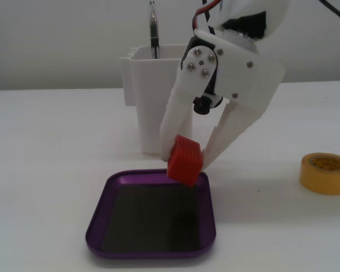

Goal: Pick up the red cube and place it in the box.

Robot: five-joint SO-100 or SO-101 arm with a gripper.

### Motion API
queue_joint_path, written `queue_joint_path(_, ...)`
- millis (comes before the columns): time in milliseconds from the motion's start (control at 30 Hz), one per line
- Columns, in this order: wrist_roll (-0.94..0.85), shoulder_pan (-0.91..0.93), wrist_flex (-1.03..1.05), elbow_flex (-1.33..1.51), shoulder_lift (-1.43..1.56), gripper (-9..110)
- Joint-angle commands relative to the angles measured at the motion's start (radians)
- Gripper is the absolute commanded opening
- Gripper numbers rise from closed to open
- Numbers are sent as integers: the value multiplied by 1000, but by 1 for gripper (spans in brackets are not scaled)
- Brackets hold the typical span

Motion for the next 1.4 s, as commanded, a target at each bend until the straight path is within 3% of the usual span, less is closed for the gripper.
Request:
queue_joint_path(0,2,2,-12,-5,8,0)
queue_joint_path(867,3,2,-2,-3,8,0)
queue_joint_path(1100,3,0,0,-3,8,14)
queue_joint_path(1367,3,0,2,-3,14,15)
